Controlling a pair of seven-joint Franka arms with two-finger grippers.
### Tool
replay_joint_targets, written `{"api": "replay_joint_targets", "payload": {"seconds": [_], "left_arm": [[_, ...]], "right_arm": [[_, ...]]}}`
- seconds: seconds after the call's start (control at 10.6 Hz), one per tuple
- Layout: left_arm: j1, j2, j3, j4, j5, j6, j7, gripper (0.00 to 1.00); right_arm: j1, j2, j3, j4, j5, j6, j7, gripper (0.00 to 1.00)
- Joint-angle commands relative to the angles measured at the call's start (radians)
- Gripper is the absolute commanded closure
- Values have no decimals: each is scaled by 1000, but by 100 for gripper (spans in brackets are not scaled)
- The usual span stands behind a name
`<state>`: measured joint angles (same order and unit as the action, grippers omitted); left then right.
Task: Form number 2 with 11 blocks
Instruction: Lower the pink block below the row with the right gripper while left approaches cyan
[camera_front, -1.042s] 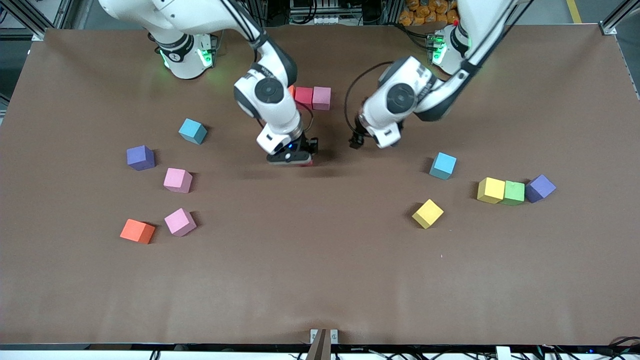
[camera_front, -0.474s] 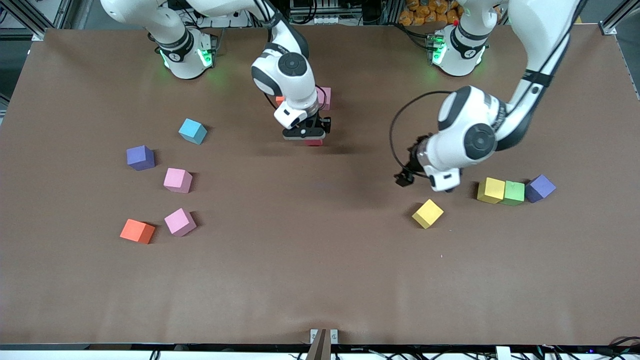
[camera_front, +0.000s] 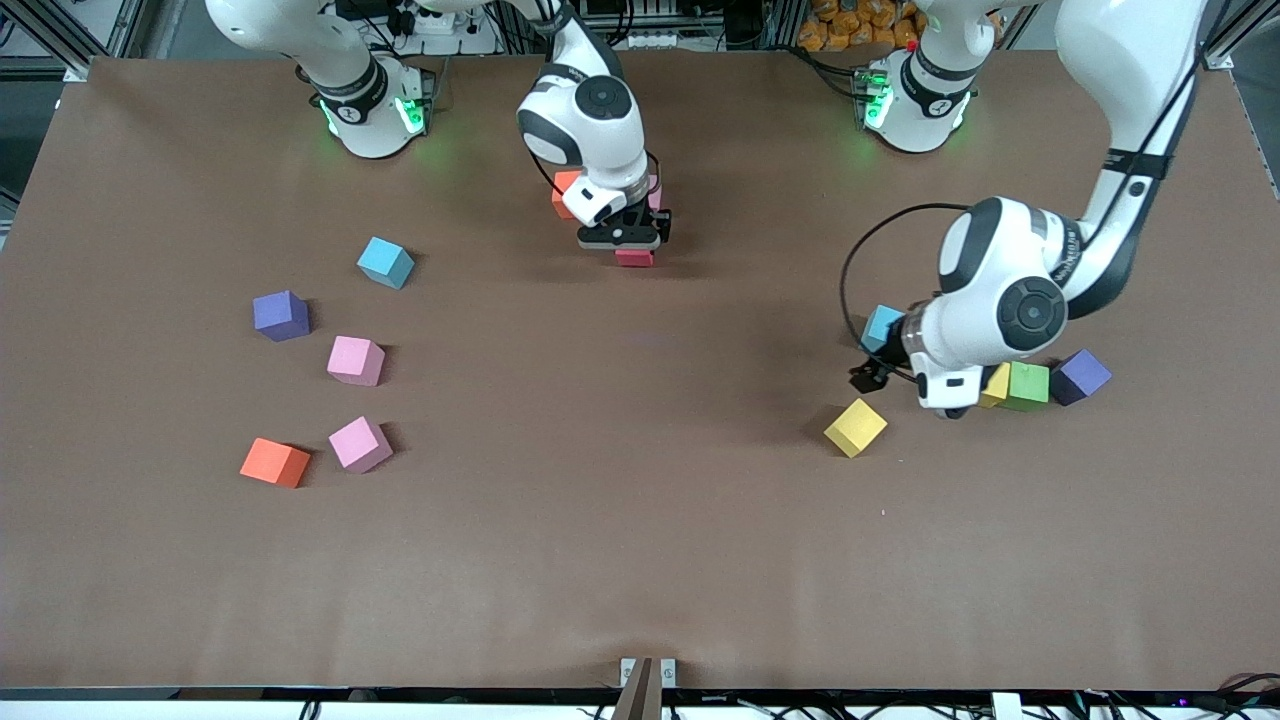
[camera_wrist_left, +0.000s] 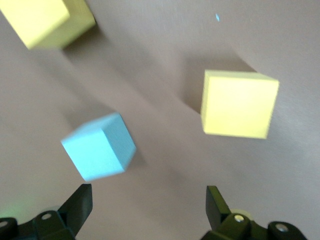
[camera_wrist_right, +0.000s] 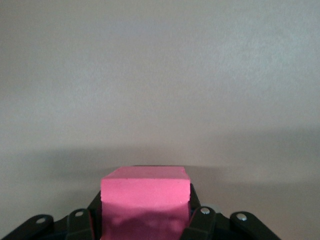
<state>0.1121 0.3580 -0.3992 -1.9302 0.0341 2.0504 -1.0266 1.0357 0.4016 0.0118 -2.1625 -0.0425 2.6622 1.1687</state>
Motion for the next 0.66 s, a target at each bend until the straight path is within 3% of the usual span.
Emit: {"api": "replay_joint_targets", "payload": {"seconds": [0.0, 0.28, 0.57], "left_arm": [[9, -57, 19, -6, 58, -36, 217, 0], [78, -148, 19, -50, 60, -47, 608, 0], [96, -179, 16, -70, 63, -36, 786, 0]], "right_arm": [[43, -32, -24, -34, -19, 10, 58, 73], [63, -30, -26, -39, -22, 10, 81, 73], [73, -26, -26, -40, -22, 10, 88, 73]]}}
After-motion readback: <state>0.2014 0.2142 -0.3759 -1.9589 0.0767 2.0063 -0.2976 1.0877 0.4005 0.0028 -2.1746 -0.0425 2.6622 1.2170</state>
